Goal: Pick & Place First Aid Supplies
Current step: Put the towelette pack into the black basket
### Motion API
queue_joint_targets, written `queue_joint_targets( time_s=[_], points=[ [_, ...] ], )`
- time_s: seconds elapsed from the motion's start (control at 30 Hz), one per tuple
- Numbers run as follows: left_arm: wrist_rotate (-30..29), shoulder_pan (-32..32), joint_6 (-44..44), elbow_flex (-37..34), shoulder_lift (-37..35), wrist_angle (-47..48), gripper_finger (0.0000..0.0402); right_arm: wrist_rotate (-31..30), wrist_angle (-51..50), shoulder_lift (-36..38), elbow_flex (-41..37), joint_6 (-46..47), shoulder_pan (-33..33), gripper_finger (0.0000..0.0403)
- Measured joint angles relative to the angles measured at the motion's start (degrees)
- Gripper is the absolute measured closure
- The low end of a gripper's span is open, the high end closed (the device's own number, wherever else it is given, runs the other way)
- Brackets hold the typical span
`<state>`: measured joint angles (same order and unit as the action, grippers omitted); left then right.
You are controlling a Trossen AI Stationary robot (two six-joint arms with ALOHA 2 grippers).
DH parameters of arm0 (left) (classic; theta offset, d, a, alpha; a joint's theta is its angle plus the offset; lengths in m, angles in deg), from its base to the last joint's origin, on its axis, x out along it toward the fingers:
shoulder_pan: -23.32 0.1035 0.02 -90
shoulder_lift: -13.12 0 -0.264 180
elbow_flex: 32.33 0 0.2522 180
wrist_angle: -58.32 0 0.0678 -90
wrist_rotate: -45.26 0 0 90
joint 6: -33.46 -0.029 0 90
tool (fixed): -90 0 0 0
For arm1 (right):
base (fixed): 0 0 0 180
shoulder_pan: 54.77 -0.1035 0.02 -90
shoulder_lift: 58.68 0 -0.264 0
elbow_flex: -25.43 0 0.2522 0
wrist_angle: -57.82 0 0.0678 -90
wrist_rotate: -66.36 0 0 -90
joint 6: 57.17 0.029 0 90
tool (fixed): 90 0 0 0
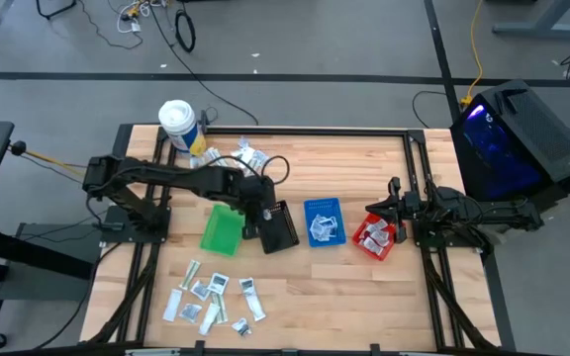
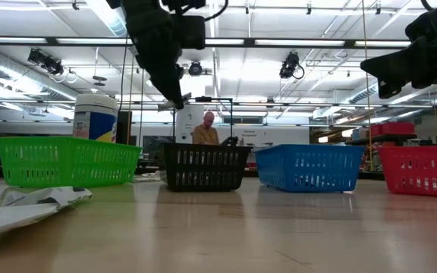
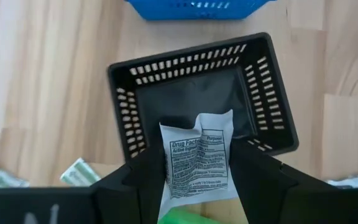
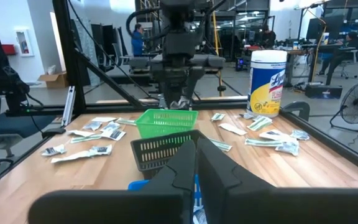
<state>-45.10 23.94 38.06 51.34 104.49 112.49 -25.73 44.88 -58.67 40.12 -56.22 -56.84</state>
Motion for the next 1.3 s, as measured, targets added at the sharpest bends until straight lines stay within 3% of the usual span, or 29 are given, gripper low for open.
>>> queue_joint_targets(
  time_s=[0.7,1.3],
  points=[
    [1.5,0.4,-2.3,-0.1,11.3,-11.3,0.0223,0.0,0.0,0.0,0.0,0.0,0.0,0.0380],
    [1.7,0.7,-2.3,-0.1,11.8,-13.8,0.0221,0.0,0.0,0.0,0.0,0.0,0.0,0.0380]
  ],
)
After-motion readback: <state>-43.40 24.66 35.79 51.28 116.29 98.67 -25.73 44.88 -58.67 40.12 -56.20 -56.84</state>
